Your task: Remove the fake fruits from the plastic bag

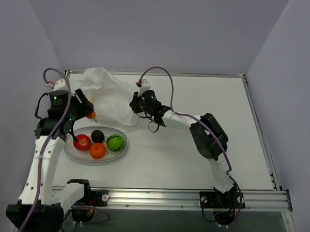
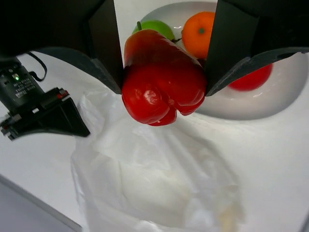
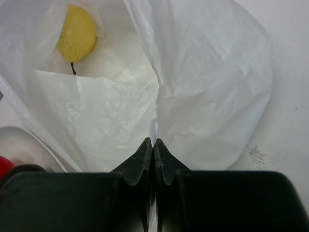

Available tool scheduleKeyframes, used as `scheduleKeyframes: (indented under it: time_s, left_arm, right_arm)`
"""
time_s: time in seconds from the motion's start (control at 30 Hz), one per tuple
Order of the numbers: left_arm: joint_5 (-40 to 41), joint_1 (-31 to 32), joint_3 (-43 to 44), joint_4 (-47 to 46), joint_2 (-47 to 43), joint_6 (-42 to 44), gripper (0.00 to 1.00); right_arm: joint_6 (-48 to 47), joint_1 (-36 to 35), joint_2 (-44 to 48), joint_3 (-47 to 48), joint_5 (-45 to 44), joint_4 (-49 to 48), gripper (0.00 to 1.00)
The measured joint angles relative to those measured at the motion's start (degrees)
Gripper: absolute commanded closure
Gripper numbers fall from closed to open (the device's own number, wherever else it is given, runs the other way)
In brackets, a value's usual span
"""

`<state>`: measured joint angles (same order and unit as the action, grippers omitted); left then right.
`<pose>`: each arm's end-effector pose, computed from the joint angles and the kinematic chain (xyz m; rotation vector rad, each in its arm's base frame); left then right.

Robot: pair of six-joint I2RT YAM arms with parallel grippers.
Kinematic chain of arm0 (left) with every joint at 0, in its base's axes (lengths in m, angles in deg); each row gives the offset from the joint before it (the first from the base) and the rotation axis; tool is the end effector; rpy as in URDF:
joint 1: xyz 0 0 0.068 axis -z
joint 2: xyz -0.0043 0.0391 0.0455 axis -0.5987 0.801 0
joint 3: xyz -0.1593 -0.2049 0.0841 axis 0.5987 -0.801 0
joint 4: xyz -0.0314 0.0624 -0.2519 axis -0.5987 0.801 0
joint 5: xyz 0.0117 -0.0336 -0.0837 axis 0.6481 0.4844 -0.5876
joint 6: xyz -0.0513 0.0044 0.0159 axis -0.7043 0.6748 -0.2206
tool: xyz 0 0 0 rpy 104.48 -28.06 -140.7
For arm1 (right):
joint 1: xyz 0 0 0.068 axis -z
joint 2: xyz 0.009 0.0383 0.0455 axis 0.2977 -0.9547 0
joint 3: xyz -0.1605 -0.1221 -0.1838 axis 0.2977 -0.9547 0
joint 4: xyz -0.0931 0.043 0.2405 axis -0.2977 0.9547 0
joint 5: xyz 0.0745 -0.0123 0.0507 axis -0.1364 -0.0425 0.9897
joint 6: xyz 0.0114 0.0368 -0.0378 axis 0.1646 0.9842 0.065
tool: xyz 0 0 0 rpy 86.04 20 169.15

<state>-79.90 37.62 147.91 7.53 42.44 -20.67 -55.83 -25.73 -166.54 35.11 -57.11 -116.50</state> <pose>0.2281 -0.0069 0.3720 -0.4441 2.0368 -0.4215 0.3637 0.3446 0.2215 -0.4112 1.7270 0.9178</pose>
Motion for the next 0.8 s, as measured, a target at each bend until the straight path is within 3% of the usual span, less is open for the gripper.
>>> scheduleKeyframes:
  time_s: [0.1,0.2,0.33,0.63,0.8]
  left_arm:
    - [4.42,-6.05,-5.84,1.55,-9.22,-2.75,0.78]
    - [4.83,-11.54,-9.84,2.01,-11.89,-4.81,0.78]
    - [4.48,-14.60,-13.70,-0.20,-6.10,-7.48,0.78]
    - [4.96,-14.64,-15.41,-6.62,9.09,-9.92,0.73]
    - [6.73,-14.64,-15.13,-8.83,15.58,-10.34,0.60]
  right_arm:
    - [0.02,0.17,0.63,-1.64,0.20,-0.46,1.00]
    - [0.02,0.26,1.88,-3.50,0.63,-0.94,1.00]
    - [0.04,0.26,2.78,-4.15,1.20,-1.88,1.00]
    - [0.26,0.26,2.89,-4.15,2.23,-2.64,1.00]
    - [0.52,0.26,2.89,-4.17,2.38,-2.73,1.00]
